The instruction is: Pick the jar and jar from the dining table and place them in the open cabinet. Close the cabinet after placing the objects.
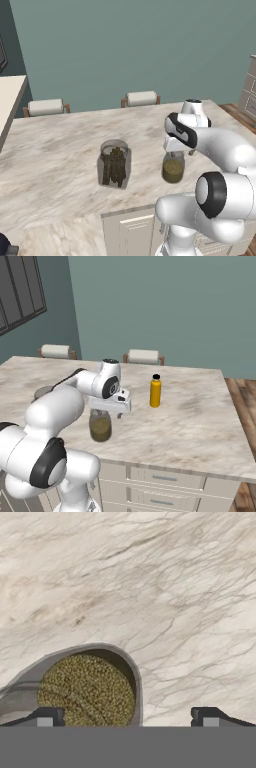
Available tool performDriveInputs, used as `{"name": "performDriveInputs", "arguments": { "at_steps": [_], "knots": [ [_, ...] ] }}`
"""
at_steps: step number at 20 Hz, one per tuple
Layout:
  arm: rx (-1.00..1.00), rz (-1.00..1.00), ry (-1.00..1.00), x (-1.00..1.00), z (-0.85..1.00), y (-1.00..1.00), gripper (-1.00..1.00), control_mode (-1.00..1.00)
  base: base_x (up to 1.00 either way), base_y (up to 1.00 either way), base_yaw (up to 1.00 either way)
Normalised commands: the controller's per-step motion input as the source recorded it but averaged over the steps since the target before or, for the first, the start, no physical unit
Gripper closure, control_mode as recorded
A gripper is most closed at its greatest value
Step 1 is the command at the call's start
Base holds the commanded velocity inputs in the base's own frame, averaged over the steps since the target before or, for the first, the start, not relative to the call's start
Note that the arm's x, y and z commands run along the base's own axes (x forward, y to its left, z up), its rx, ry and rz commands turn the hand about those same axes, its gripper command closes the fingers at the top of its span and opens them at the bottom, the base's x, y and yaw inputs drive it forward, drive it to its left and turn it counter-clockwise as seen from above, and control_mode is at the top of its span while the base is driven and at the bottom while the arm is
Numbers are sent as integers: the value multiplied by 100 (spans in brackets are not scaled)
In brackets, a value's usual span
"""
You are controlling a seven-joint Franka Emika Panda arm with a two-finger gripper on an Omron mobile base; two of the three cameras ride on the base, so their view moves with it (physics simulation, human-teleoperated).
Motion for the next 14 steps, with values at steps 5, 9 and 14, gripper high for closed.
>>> {"name": "performDriveInputs", "arguments": {
  "at_steps": [5,9,14],
  "knots": [
    [0,0,0,0,-22,0,-100,-100,0,0,0],
    [0,0,0,0,-18,0,-100,-100,0,0,0],
    [0,0,0,0,0,0,-100,-100,0,0,0]
  ]
}}
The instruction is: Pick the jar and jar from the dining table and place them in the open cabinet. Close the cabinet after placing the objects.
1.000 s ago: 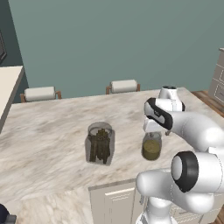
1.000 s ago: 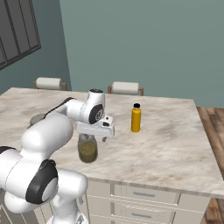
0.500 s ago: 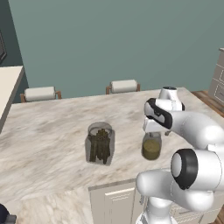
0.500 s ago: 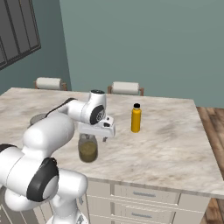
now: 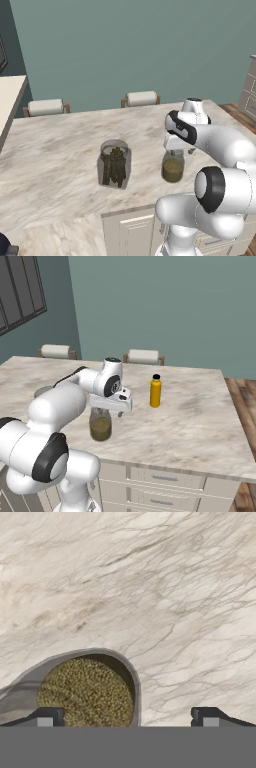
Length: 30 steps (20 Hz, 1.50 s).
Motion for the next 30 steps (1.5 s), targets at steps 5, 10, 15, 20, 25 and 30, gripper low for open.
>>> {"name": "performDriveInputs", "arguments": {
  "at_steps": [5,10,15,20,25,30],
  "knots": [
    [0,0,0,0,0,0,-100,-100,0,0,0],
    [0,0,0,0,0,0,-100,-100,0,0,0],
    [0,0,0,0,0,0,100,-100,0,0,0],
    [0,0,0,0,0,0,100,-100,0,0,0],
    [0,0,0,0,0,0,100,-100,0,0,0],
    [0,0,0,0,0,0,100,-100,0,0,0]
  ]
}}
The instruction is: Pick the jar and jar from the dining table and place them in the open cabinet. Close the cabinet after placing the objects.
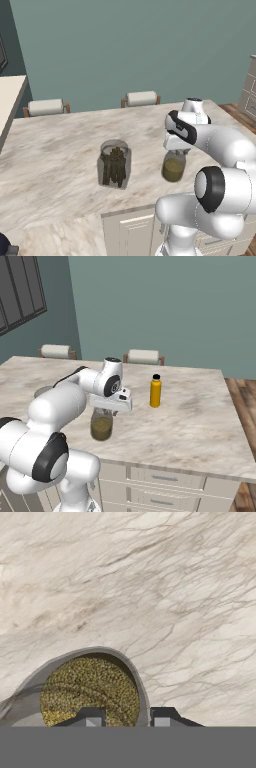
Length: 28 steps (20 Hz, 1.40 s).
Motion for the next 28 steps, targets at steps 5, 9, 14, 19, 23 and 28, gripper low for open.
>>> {"name": "performDriveInputs", "arguments": {
  "at_steps": [5,9,14,19,23,28],
  "knots": [
    [0,0,0,0,6,0,100,-100,0,0,0],
    [0,0,0,0,30,0,100,-100,0,0,0],
    [0,0,0,0,37,0,100,-100,0,0,0],
    [0,0,0,0,34,-6,100,-100,0,0,0],
    [0,0,0,0,35,-1,100,-100,0,0,0],
    [0,0,0,0,40,0,100,-100,0,0,0]
  ]
}}
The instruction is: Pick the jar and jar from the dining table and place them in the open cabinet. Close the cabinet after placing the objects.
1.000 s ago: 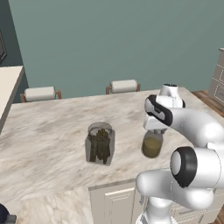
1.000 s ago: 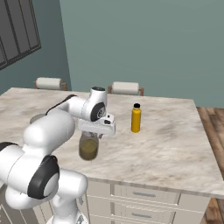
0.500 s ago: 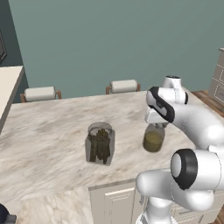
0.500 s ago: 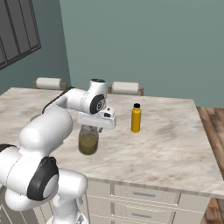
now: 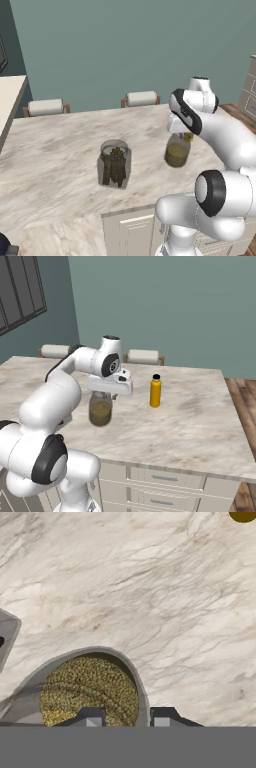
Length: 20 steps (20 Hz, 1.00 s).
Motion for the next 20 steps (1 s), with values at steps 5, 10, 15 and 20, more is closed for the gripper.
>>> {"name": "performDriveInputs", "arguments": {
  "at_steps": [5,10,15,20],
  "knots": [
    [0,0,0,-4,23,-12,100,-100,0,0,0],
    [0,0,0,-22,21,-1,100,-100,0,0,0],
    [-2,0,0,-17,20,10,100,-100,0,0,0],
    [-2,-1,4,-19,21,24,100,-100,0,0,0]
  ]
}}
